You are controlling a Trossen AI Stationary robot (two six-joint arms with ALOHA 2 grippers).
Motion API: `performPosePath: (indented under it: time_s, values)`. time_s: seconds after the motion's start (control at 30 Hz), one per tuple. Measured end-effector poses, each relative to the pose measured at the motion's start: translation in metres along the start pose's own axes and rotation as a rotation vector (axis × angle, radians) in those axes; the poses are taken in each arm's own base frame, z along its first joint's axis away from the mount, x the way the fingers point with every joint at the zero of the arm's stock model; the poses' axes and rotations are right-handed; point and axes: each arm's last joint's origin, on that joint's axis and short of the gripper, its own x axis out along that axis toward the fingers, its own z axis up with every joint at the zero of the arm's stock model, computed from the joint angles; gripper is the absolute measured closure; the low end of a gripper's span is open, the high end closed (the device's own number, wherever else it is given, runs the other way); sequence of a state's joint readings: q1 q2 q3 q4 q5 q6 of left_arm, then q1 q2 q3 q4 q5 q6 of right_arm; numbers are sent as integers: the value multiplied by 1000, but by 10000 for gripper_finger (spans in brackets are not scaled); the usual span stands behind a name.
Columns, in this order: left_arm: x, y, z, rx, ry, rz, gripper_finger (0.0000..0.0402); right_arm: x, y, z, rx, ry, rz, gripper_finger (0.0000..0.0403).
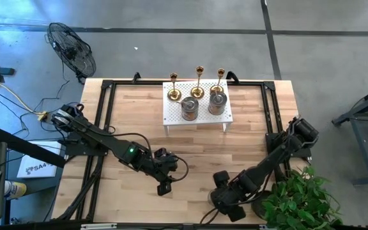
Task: Pick & Place candle stick holders
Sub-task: Put the silver candle on the shelf aligned with the gold candle holder
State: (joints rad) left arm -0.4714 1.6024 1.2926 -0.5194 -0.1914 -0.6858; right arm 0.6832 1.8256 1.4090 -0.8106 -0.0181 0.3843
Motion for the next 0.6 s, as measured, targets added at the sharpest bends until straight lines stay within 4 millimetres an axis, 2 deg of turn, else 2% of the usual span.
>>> performPosePath:
  time_s: [0.6]
  values:
    - [0,0,0,0,-1,0,195,0,3,-5,-81,-26,-176,4]
